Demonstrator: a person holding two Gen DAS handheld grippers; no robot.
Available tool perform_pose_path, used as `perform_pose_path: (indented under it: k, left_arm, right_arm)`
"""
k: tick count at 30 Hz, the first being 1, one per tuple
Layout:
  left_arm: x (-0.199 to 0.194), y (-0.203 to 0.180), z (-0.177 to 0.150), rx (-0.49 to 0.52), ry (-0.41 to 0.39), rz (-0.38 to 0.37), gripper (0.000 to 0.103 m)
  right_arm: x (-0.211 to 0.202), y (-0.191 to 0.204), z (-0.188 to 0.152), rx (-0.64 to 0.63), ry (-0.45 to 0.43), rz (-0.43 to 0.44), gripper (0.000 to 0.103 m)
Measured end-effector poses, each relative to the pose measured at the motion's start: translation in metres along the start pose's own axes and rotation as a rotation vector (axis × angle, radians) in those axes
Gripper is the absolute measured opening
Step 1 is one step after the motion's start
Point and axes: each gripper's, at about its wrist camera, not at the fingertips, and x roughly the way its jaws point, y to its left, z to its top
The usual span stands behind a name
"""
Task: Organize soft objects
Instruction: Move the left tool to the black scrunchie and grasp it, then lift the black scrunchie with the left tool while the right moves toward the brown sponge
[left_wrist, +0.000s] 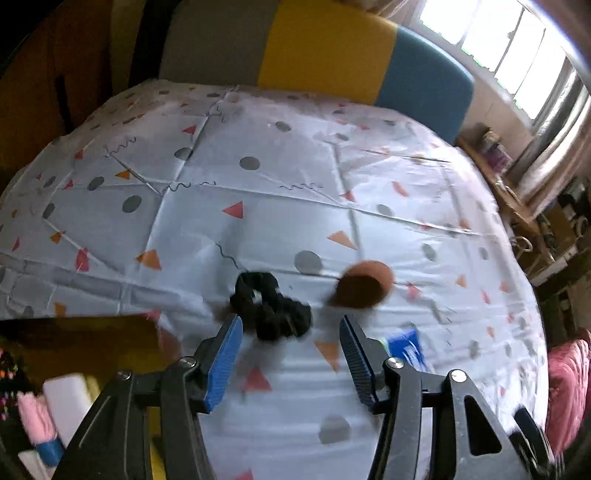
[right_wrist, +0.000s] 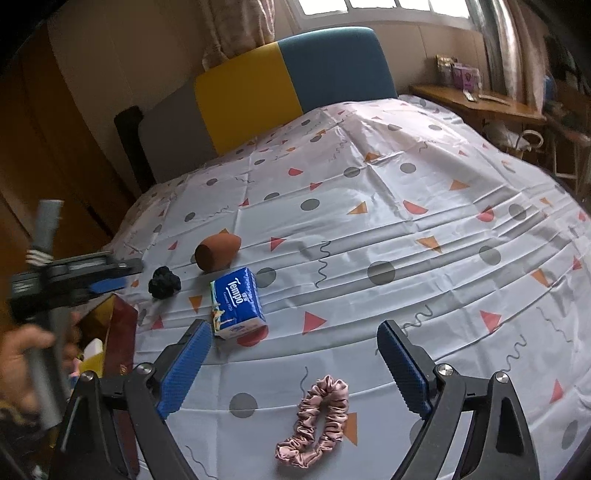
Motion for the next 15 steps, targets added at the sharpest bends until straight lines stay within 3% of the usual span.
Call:
perform_pose_path:
  k: [7,8,11,15]
  left_arm:
    - [0.058,0.005,0.011,-0.063,0.098,0.04,0.06]
    - [0.066,0.005,0.01,-0.059,0.115,0.051,0.057]
    - [0.068,-0.006,0.007,0.035,0.086,0.112,0.025]
    - [0.054,-0.014,-0.002,0.096,0.051,0.083,0.019]
  right_arm:
    - [0.004,-0.004,0.001,0.037,0.026,0.034,0.092]
    - [0.004,-0.004,0.001,0.037,0.025,0.032,0.092]
    - [0.005,-0.005,0.001,0.036,0.022,0.028,0.092]
    - [0.005,-0.005,0.001,0.034,0.021,0.023,0.092]
